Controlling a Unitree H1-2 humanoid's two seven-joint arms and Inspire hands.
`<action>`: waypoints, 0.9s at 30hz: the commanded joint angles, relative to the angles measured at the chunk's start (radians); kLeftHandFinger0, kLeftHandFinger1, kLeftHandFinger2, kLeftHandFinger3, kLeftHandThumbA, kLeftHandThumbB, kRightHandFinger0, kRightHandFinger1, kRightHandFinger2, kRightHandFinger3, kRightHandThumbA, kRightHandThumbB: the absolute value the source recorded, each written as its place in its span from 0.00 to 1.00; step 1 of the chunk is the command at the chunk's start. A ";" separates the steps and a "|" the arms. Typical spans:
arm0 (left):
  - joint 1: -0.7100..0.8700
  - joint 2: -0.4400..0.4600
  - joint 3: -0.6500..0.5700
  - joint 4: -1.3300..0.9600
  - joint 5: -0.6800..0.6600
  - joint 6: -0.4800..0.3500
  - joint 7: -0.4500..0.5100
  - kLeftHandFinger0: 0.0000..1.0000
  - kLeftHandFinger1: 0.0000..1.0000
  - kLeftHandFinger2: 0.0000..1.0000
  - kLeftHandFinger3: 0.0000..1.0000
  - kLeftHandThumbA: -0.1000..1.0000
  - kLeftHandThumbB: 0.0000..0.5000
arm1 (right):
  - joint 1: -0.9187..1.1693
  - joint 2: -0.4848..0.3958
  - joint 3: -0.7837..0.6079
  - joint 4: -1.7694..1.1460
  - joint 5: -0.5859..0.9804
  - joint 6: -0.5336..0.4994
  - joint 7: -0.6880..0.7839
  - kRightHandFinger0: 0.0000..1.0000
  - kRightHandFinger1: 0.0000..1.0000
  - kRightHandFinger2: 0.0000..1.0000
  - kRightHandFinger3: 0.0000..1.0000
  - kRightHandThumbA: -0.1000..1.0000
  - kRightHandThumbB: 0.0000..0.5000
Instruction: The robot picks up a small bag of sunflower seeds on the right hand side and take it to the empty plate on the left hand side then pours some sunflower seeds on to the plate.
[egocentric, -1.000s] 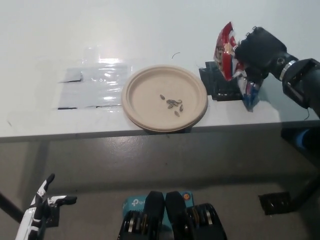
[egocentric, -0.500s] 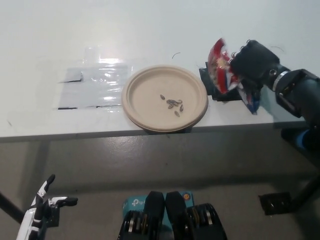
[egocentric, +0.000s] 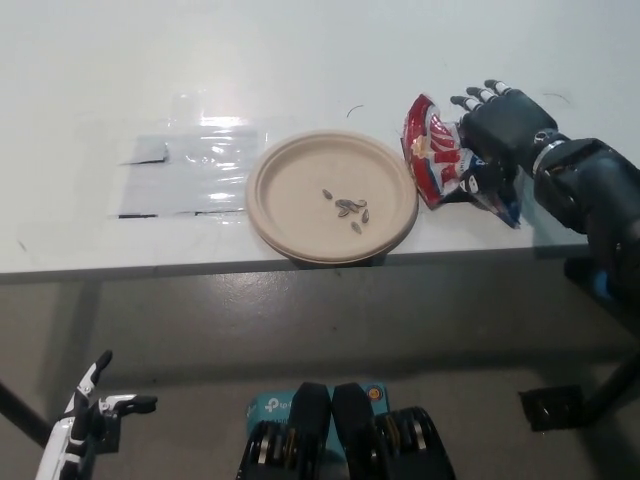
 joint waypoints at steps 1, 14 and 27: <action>-0.002 0.013 0.010 -0.033 0.018 -0.026 0.000 0.81 0.60 0.59 1.00 1.00 0.52 | -0.010 -0.084 -0.177 -0.390 0.403 0.215 0.703 1.00 1.00 1.00 1.00 0.88 1.00; -0.025 0.021 0.016 -0.015 0.000 -0.049 -0.006 0.72 0.59 0.61 1.00 1.00 0.52 | 0.007 -0.233 -0.444 -0.821 1.197 0.696 1.161 1.00 1.00 1.00 1.00 1.00 1.00; -0.028 0.017 0.019 -0.022 0.000 -0.041 -0.001 0.75 0.59 0.60 1.00 1.00 0.52 | 0.016 -0.354 -0.413 -0.844 1.525 0.696 1.032 1.00 1.00 1.00 1.00 1.00 1.00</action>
